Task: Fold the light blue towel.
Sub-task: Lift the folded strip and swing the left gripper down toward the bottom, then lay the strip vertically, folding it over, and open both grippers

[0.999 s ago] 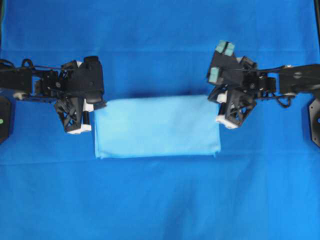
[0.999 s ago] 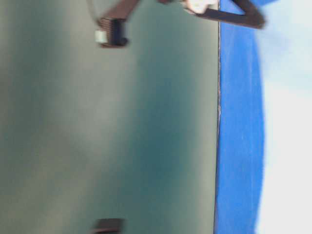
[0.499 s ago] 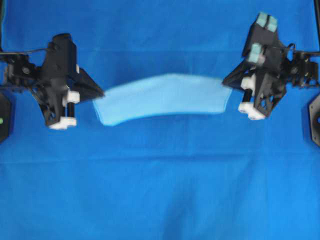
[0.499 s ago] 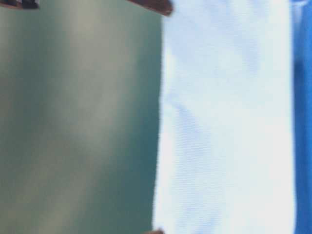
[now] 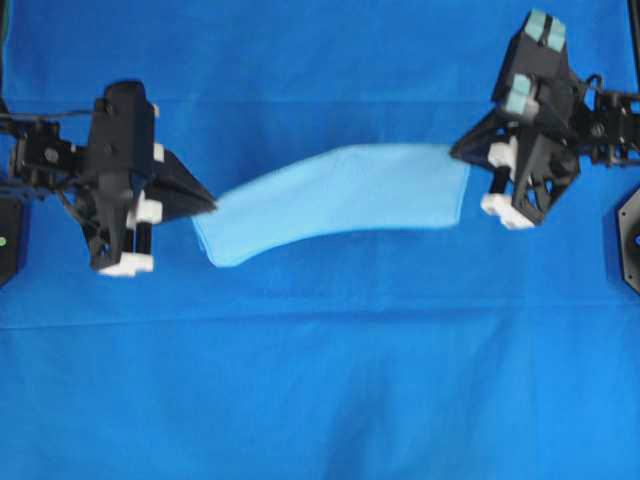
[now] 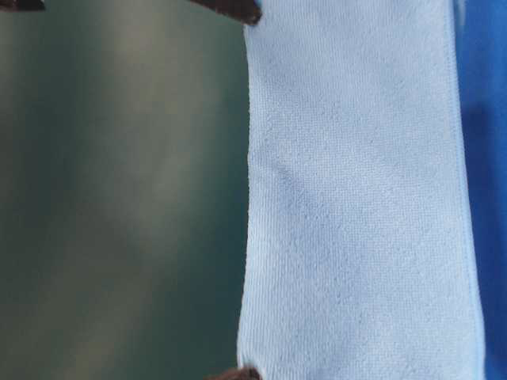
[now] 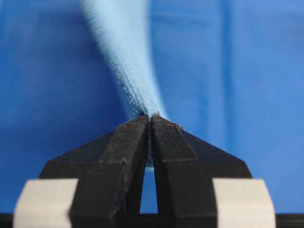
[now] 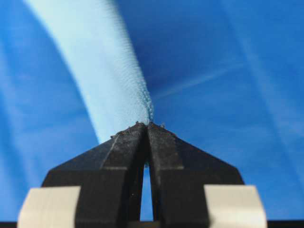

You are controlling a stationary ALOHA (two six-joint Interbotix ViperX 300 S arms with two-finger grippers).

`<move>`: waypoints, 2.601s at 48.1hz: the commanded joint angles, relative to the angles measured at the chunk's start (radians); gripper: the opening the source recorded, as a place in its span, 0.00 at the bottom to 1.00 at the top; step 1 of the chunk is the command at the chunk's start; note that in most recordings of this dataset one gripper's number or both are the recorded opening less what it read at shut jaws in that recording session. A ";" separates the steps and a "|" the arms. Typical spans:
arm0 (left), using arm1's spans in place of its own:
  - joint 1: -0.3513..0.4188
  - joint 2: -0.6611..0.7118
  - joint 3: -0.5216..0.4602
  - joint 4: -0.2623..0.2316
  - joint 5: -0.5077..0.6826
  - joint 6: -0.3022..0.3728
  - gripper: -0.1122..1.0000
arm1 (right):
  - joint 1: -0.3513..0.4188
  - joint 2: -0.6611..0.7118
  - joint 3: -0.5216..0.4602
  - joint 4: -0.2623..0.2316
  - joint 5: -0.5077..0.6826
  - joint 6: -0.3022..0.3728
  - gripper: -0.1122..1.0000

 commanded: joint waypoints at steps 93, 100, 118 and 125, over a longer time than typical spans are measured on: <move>-0.167 0.804 -0.644 -0.005 -0.331 0.144 0.12 | -0.279 0.196 0.026 -0.212 -0.304 -0.003 0.11; -0.167 0.756 -0.525 -0.006 -0.370 0.058 0.12 | -0.279 0.325 -0.048 -0.212 -0.373 -0.003 0.11; -0.190 0.670 -0.293 -0.006 -0.468 -0.060 0.12 | -0.249 0.526 -0.189 -0.212 -0.436 -0.002 0.11; -0.190 0.667 -0.284 -0.006 -0.471 -0.058 0.12 | -0.247 0.531 -0.189 -0.212 -0.443 -0.002 0.11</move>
